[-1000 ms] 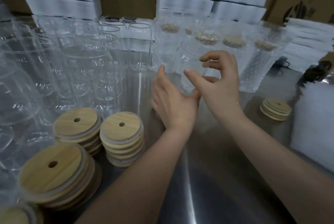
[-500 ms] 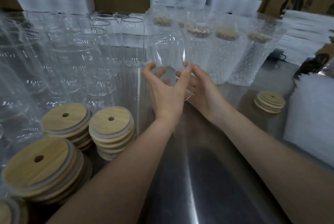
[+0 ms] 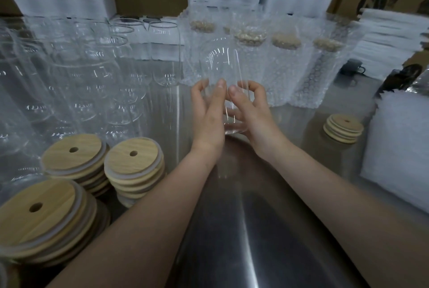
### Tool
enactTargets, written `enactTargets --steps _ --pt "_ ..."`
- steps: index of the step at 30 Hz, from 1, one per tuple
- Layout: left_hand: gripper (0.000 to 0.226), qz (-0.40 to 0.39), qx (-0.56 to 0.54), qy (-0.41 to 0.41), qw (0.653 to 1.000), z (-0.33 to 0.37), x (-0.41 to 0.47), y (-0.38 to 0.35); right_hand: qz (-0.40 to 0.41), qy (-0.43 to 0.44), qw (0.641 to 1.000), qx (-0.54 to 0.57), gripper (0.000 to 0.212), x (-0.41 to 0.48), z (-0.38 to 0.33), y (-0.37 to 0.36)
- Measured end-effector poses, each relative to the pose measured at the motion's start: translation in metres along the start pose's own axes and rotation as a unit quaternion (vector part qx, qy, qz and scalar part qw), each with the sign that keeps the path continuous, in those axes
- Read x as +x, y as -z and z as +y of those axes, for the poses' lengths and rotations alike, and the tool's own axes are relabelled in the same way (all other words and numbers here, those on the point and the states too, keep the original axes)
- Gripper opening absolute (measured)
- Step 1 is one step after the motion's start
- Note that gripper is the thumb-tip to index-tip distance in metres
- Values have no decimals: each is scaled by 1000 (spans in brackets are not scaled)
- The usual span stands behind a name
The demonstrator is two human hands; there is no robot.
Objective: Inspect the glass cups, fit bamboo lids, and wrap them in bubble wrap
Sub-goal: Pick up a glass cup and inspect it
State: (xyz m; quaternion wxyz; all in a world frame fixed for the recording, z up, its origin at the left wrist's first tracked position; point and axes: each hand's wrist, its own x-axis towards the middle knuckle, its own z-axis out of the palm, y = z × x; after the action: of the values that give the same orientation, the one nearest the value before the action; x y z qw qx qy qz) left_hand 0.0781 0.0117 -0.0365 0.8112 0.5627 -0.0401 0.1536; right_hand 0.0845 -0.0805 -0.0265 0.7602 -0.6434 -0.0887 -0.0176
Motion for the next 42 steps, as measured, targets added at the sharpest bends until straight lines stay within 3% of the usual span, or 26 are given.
enactTargets --steps 5,10,14,19,23,27,30,34,36,38,40,42 --pt "32 -9 -56 55 997 7 0 -4 9 29 998 -51 54 1 -2 1" --pt "60 -26 -108 122 986 15 -5 -12 -46 23 997 -53 56 5 -12 12" --pt "71 -17 -141 144 979 16 -4 -10 -94 -11 995 -9 45 5 -10 15" --pt "94 -11 -144 186 972 14 1 -7 -105 -20 994 -26 61 6 -9 16" --pt "85 1 -169 170 971 14 6 -1 -105 7 993 -61 56 1 -12 11" --pt "80 27 -179 163 970 13 10 1 -74 57 992 -90 65 -4 -10 2" --pt "66 48 -214 173 960 12 10 -1 -33 111 969 -218 68 -5 -7 3" --pt "55 79 -229 182 953 13 8 -6 36 185 894 -406 85 -7 0 2" --pt "54 85 -219 183 955 13 7 -7 33 204 872 -443 87 -7 2 2" --pt "55 86 -222 186 953 12 6 -6 -1 161 905 -393 75 -5 -3 3" --pt "55 87 -212 185 956 11 7 -1 -30 90 959 -267 49 -3 -12 4" --pt "56 80 -201 187 958 9 10 3 -31 50 977 -207 38 1 -16 7"
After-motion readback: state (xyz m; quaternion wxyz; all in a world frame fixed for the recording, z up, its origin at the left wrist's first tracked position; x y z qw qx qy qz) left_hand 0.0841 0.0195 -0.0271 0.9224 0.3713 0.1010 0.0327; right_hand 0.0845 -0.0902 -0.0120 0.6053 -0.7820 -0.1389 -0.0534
